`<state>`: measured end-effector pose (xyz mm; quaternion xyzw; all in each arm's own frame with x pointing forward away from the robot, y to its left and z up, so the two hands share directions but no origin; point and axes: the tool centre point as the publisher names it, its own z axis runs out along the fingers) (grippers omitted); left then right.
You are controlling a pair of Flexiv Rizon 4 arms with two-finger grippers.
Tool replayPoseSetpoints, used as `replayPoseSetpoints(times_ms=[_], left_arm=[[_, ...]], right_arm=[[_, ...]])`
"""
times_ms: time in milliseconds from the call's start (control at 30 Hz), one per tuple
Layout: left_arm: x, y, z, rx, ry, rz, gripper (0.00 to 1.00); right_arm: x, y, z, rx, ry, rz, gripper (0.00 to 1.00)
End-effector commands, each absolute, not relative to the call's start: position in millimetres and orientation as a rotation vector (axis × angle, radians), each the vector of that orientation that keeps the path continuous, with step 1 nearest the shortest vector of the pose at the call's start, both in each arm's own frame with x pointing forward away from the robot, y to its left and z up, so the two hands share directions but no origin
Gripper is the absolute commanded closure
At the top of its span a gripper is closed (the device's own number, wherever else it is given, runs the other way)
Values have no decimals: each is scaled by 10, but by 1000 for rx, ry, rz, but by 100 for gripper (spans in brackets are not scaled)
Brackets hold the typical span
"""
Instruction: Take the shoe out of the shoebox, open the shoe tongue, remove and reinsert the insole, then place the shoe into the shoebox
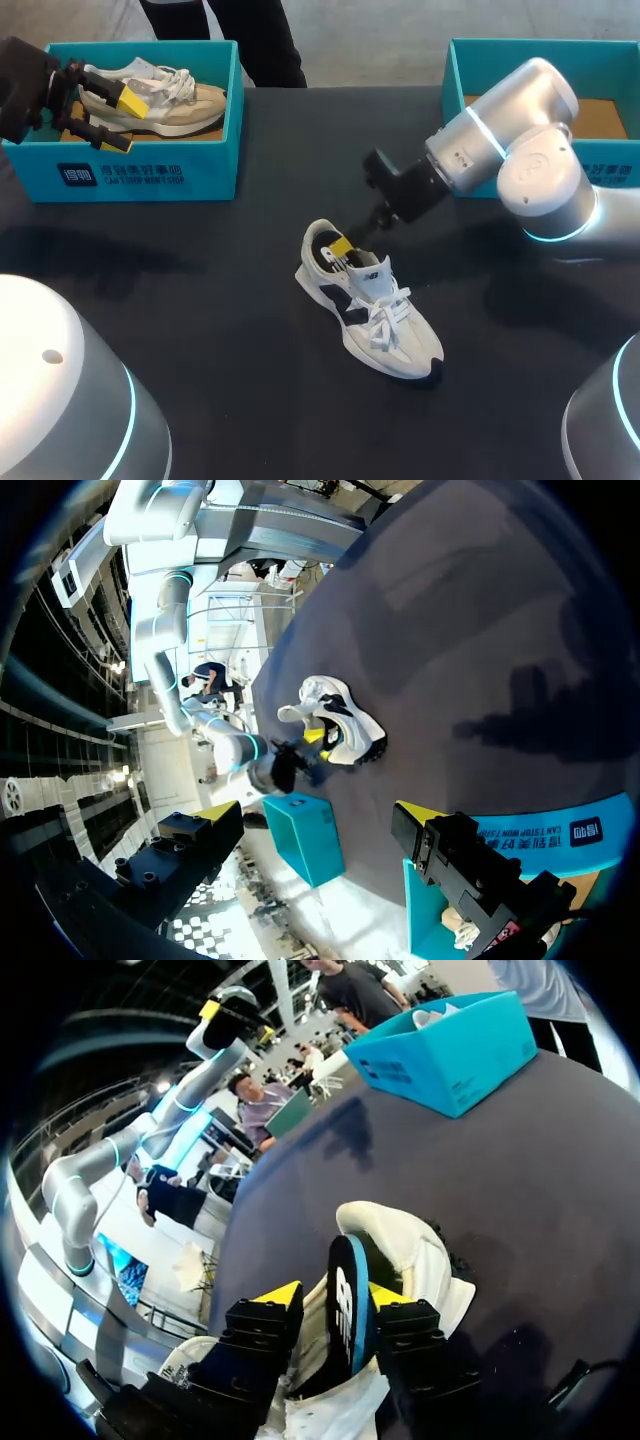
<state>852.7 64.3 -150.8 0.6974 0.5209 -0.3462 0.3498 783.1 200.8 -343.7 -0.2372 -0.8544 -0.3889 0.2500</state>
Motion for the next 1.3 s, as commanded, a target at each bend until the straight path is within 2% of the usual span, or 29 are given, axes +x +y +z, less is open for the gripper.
replayPoseSetpoints(times_ms=[33,100,200,233,333,1300], left_arm=[[8526,642,-1513,1807,1348,-895,0],[8526,642,-1513,1807,1348,-895,0],[8526,642,-1513,1807,1348,-895,0],[8526,642,-1513,1807,1348,-895,0],[8526,642,-1513,1807,1348,-895,0],[8526,642,-1513,1807,1348,-895,0]], right_arm=[[7838,2048,-3371,-644,-2343,-1055,56],[7861,2072,-3358,-635,-2349,-1054,58],[7896,2106,-3362,-625,-2353,-1051,67],[7906,2116,-3366,-623,-2353,-1050,78],[7933,2131,-3377,-619,-2354,-1048,100],[7831,2020,-3550,-698,-2344,-1054,100]])
